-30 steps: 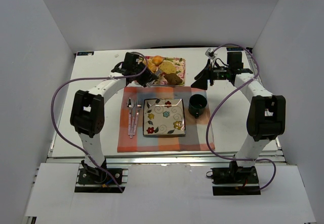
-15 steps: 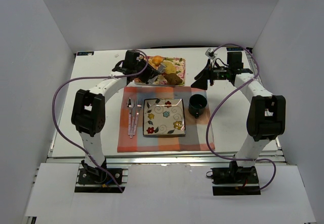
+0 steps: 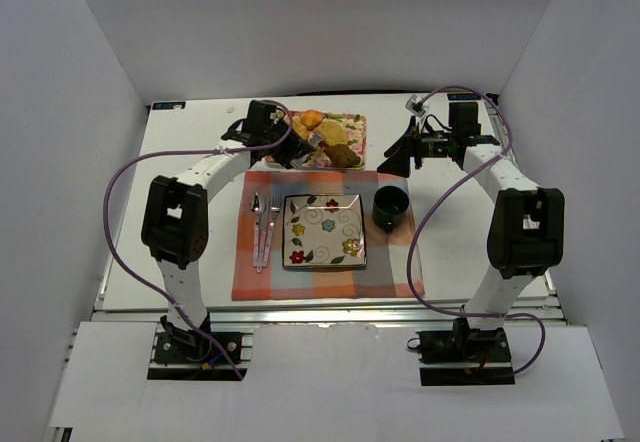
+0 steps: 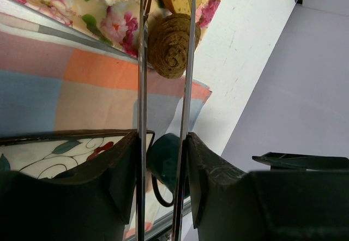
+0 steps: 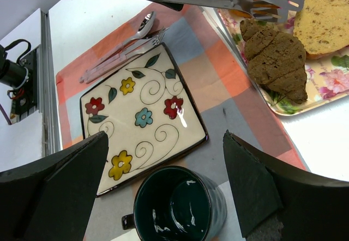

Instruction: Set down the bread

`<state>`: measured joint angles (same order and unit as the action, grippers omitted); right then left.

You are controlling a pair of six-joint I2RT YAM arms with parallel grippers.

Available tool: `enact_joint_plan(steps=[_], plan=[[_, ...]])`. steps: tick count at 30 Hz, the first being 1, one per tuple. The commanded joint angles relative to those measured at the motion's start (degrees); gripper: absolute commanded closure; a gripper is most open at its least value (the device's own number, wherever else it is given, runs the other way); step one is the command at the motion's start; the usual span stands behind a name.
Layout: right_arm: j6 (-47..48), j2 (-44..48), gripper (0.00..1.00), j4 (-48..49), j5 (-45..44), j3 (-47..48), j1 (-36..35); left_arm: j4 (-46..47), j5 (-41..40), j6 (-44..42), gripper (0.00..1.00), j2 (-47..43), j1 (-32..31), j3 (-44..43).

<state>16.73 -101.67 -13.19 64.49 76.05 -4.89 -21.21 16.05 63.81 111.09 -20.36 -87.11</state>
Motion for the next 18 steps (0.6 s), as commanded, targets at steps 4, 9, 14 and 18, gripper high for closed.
enact_joint_plan(steps=[4,9,14,18], plan=[[-0.2,0.7,0.11,1.5,1.4,0.1,0.3,2.2,0.6,0.6,0.51,0.0,-0.2,-1.9],[-0.1,0.9,0.11,1.4,1.3,-0.2,0.7,0.7,1.0,0.2,0.51,1.3,-0.2,-2.8],[-0.1,1.0,0.11,1.4,1.3,-0.4,0.9,0.6,1.5,0.3,0.50,2.7,-0.2,-3.7],[-0.1,1.1,0.11,1.5,1.4,-0.6,0.9,1.2,2.1,1.0,0.50,3.9,-0.3,-4.9]])
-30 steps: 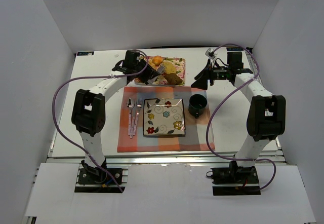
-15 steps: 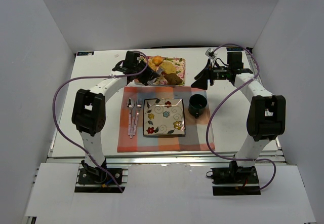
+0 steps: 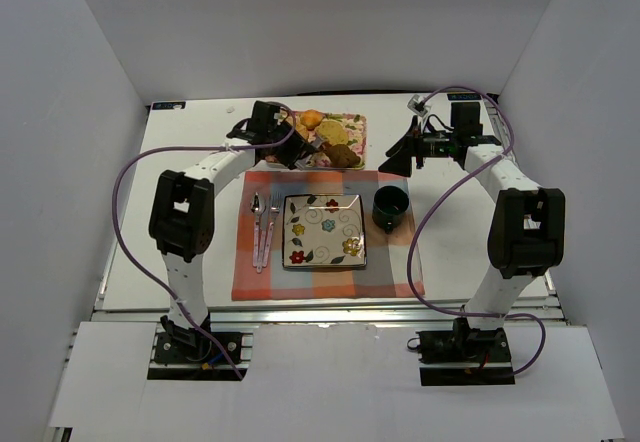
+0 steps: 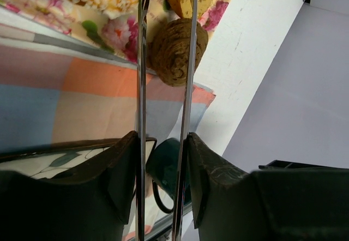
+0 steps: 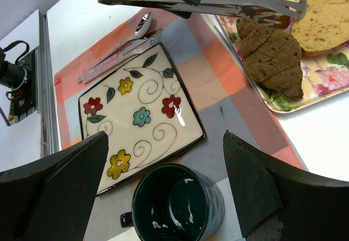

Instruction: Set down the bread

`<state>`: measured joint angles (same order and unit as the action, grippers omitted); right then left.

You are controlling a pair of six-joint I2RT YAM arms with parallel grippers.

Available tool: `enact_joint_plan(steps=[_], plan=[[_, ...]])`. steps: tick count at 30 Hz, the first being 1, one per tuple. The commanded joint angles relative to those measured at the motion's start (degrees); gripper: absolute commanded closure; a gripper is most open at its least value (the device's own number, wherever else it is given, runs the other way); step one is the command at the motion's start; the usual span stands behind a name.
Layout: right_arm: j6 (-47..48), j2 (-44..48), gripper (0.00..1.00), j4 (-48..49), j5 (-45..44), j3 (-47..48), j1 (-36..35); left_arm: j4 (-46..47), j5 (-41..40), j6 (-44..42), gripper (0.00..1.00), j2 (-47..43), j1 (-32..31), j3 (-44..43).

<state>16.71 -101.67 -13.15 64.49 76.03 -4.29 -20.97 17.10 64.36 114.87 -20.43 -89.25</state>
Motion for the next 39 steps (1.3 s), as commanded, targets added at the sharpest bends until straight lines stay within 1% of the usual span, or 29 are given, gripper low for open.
enact_joint_plan(steps=[1,4,7,14,15,18,22,26,33,39], plan=[[-0.1,1.1,0.11,1.4,1.4,-0.6,0.5,1.1,1.0,0.6,0.50,0.4,-0.3,-3.0],[-0.1,1.0,0.11,1.5,1.6,-0.6,0.5,1.2,1.2,0.7,0.51,0.8,-0.4,-3.5],[-0.1,0.9,0.11,1.5,1.8,-0.6,0.6,1.4,1.2,0.8,0.53,0.8,-0.6,-2.9],[-0.1,1.0,0.11,1.5,1.9,-0.7,0.8,3.6,1.6,1.7,0.65,0.4,-0.6,-0.8],[-0.1,1.1,0.10,1.5,1.9,-0.8,0.8,3.8,1.8,2.0,0.69,0.4,-0.6,-0.7],[-0.1,1.2,0.11,1.5,2.0,-1.0,0.9,6.0,2.5,3.0,0.75,0.3,-0.6,-0.5],[-0.1,1.4,0.11,1.5,2.0,-1.1,1.0,8.7,3.1,4.1,0.81,-0.4,-0.6,-0.4],[-0.1,1.5,0.11,1.4,2.0,-1.1,1.0,11.2,3.5,5.6,0.84,-1.3,-0.6,-0.7],[-0.1,1.6,0.11,1.3,2.2,-1.0,1.0,13.1,4.6,6.6,0.86,-3.6,-0.6,-1.4],[-0.1,1.7,0.11,1.1,2.3,-0.5,1.0,14.1,9.2,3.9,0.87,-6.3,-0.6,1.1]])
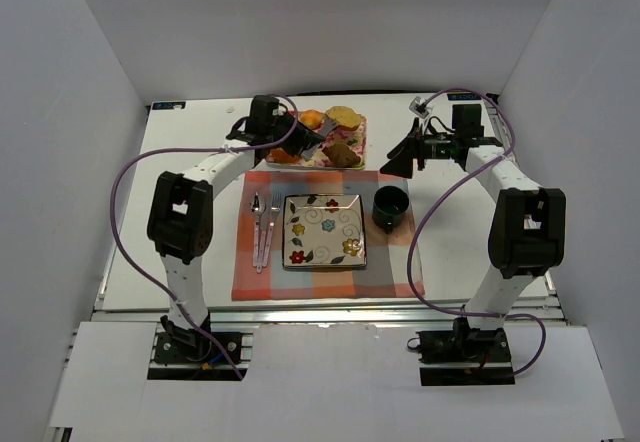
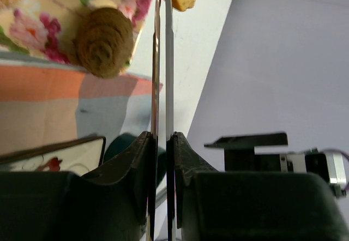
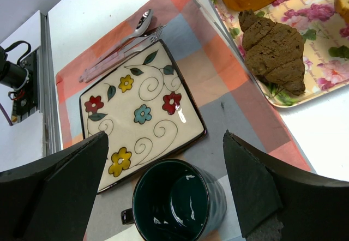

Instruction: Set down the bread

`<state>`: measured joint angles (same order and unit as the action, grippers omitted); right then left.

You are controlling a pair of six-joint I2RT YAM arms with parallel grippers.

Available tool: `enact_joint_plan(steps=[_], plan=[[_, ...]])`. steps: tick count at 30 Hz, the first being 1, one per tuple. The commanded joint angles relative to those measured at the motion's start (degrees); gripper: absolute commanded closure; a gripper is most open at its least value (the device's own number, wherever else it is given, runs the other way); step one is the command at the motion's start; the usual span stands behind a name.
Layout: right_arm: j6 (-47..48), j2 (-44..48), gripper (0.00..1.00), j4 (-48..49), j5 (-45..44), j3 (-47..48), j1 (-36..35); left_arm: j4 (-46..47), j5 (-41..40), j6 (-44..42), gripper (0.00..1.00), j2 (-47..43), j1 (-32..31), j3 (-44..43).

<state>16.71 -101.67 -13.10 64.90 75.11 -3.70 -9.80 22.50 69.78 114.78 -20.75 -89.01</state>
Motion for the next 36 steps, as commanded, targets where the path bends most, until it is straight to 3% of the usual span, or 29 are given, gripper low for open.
enact_joint_plan(steps=[1,9,18,25,29,33,36], plan=[[0.2,1.8,0.10,0.9,2.0,0.6,0.5,3.0,4.9,-2.1,0.87,-7.6,-0.3,2.3],[2.4,2.3,0.11,-1.2,2.2,1.4,0.7,-0.8,8.4,-16.6,0.96,-21.5,-0.2,13.9],[4.4,2.4,0.11,-3.0,2.1,2.2,0.8,-4.7,12.7,-21.4,0.99,-42.3,-0.2,35.2],[4.2,2.1,0.11,-3.2,2.2,2.8,0.8,-16.5,12.7,-28.0,0.99,-47.5,-0.2,42.7],[4.1,2.4,0.11,-3.3,2.1,2.5,0.9,-18.5,12.4,-31.4,0.99,-48.1,-0.2,45.6],[4.1,3.3,0.11,-3.3,1.8,1.5,0.8,-20.3,11.9,-33.5,0.96,-48.0,-0.2,46.7],[4.1,3.9,0.11,-3.4,1.6,0.7,0.8,-22.8,10.7,-35.2,0.77,-46.8,-0.2,46.4]])
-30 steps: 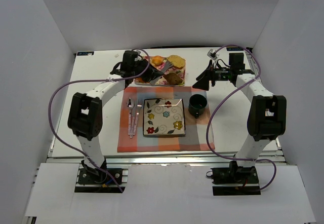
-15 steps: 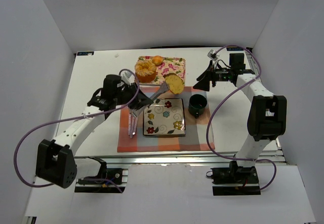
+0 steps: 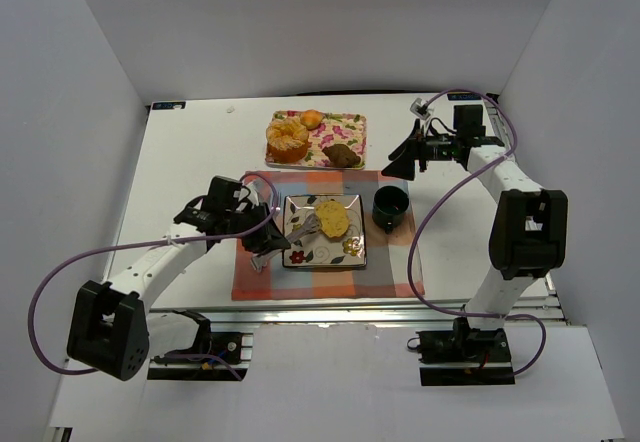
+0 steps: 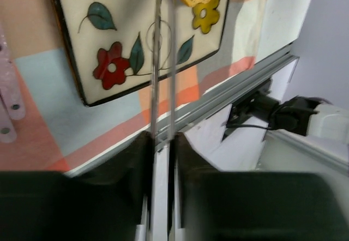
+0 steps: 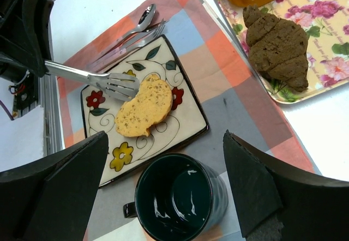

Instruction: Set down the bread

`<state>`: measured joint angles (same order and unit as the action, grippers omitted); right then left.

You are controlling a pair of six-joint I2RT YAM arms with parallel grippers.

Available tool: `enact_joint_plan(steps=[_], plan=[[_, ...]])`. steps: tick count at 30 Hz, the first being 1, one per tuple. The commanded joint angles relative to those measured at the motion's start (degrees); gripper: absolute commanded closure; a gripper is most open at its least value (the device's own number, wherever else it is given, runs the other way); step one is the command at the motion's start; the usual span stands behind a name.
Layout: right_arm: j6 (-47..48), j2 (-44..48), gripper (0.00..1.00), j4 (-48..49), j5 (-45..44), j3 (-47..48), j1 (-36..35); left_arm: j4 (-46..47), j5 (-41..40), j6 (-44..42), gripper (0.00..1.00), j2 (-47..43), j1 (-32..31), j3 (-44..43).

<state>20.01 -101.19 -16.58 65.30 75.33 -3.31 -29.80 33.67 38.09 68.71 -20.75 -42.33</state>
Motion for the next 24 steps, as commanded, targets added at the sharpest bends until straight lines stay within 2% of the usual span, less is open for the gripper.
enact_joint_plan(steps=[1,4,9,19,24], plan=[[0.8,3.6,0.11,0.1,1.1,0.3,0.4,-5.2,-1.1,-4.2,0.62,-0.3,-0.2,-0.6],[0.8,4.2,0.11,0.1,0.9,-0.4,0.4,-8.9,-2.1,-7.2,0.48,0.6,-0.2,-2.8],[0.8,5.0,0.11,0.1,0.9,-1.4,0.3,-10.3,-3.6,-8.6,0.42,-0.1,-0.1,-4.7],[0.9,4.9,0.11,0.3,1.2,-1.9,0.3,-10.6,-7.5,-8.0,0.45,-4.9,2.2,-8.2],[1.3,4.9,0.11,0.3,1.5,-1.8,0.3,-10.0,-10.5,-9.2,0.48,-6.8,7.4,-9.6]])
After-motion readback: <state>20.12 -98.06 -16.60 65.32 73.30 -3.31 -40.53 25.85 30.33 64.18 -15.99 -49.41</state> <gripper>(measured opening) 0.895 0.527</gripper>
